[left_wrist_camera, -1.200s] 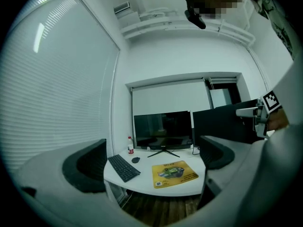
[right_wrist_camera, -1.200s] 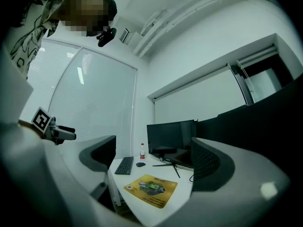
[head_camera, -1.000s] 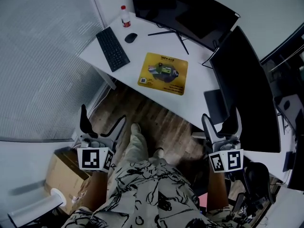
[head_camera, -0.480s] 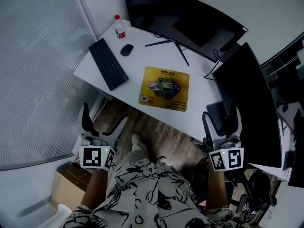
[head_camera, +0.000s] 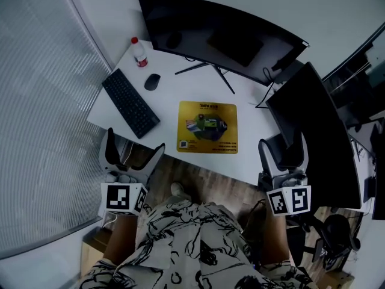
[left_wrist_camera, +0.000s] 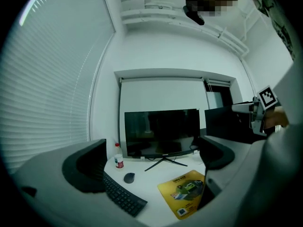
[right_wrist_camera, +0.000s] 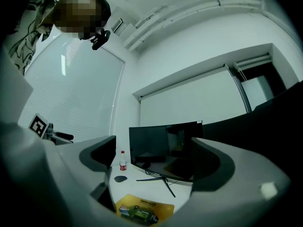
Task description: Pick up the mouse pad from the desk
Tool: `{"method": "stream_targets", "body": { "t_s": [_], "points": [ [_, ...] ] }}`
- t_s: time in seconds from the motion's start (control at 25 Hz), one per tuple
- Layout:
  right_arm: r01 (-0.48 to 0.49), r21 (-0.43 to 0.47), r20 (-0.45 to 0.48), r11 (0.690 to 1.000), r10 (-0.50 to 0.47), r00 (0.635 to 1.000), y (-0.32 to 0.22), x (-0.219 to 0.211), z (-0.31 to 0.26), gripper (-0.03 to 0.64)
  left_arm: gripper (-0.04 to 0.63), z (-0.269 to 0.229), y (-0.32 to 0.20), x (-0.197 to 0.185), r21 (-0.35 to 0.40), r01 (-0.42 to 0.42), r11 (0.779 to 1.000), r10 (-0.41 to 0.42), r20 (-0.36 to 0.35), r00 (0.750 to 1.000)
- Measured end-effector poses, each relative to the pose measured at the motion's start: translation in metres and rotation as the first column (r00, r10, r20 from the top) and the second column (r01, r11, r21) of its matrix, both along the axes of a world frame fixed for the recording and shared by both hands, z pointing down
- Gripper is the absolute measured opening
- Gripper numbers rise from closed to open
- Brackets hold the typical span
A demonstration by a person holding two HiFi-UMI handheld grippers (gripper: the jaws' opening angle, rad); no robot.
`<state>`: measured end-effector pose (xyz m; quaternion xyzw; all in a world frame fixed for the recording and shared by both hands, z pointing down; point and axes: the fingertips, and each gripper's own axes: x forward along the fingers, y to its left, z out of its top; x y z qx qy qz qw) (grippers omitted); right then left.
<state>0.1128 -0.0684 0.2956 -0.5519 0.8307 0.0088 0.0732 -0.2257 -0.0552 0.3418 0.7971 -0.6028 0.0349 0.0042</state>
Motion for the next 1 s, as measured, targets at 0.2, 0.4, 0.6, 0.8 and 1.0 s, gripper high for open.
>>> {"method": "stream_targets", "body": {
  "t_s": [0.2,0.4,0.6,0.8,1.0],
  "points": [
    [-0.035,-0.007,0.004,0.999,0.035,0.999,-0.005,-0.010,0.005,0.485,0.601,0.008,-0.021,-0.008,-0.020,-0.049,0.999,0.050,0.021,0.999],
    [-0.068,-0.064,0.003,0.996,0.068,0.998,-0.016,-0.001,0.032,0.485,0.601,0.031,-0.041,0.009,-0.073,-0.086,0.994,0.089,0.028,0.996],
    [-0.055,-0.112,-0.017,0.992,0.054,0.998,-0.047,0.004,0.055,0.483,0.601,0.048,-0.069,0.021,-0.097,-0.066,0.993,0.069,0.025,0.997],
    [-0.037,-0.168,-0.067,0.985,0.026,0.997,-0.087,0.009,0.079,0.482,0.600,0.079,-0.091,0.048,-0.191,-0.102,0.976,0.109,0.028,0.994],
    [-0.013,-0.279,-0.124,0.960,-0.023,0.992,-0.118,0.012,0.133,0.482,0.600,0.125,-0.113,0.065,-0.297,-0.102,0.950,0.106,-0.001,0.994]
  ]
}}
